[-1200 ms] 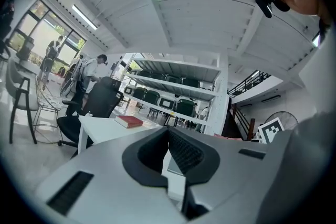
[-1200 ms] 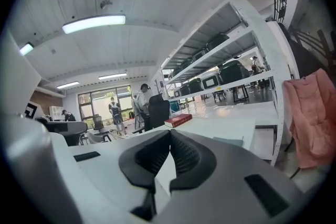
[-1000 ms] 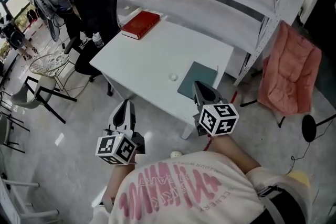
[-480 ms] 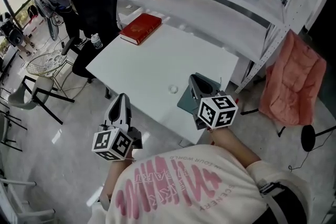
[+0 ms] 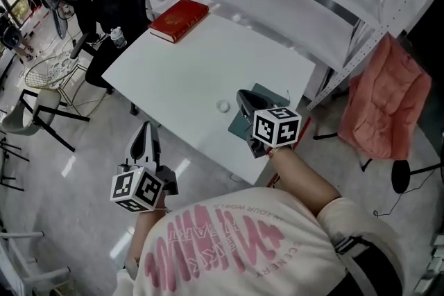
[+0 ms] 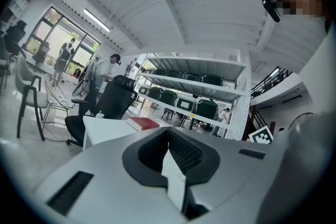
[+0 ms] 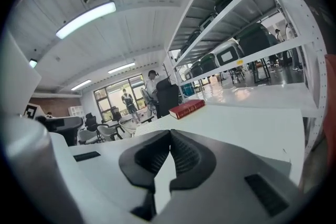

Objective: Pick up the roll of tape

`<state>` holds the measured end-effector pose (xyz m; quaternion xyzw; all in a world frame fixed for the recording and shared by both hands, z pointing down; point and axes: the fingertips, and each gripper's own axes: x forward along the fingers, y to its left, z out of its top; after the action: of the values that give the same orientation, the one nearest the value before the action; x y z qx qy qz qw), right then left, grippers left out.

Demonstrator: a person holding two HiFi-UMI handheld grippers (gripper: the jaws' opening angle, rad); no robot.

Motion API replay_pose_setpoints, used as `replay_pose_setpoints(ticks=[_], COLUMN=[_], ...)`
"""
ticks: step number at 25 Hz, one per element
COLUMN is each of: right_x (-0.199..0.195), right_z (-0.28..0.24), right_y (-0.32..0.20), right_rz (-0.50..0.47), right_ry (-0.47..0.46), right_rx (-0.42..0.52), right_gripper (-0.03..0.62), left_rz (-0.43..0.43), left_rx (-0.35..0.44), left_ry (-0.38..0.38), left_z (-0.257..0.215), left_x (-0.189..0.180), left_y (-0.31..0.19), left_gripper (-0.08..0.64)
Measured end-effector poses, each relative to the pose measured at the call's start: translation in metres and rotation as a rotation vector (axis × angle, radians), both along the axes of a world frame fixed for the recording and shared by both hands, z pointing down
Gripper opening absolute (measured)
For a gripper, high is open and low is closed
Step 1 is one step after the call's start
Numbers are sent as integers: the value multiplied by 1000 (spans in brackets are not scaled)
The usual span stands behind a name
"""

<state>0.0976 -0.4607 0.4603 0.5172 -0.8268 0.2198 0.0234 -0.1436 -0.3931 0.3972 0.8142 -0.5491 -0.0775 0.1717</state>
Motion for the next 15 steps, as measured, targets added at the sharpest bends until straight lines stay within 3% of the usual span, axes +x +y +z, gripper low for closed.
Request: replay_pose_setpoints(ticks=[11, 15], right_x=[-41, -40], right_z=[101, 121], right_y=[-39, -49], right_rz=[-288, -349], right_ry=[321, 417], right_rx=[-199, -289], right_gripper=[14, 14], left_rz=[-86, -152], left_rx=[-74, -58], left_ry=[-16, -27], left_z=[25, 21], left_x=[-30, -46], left_y=[15, 17], left_gripper=[25, 25])
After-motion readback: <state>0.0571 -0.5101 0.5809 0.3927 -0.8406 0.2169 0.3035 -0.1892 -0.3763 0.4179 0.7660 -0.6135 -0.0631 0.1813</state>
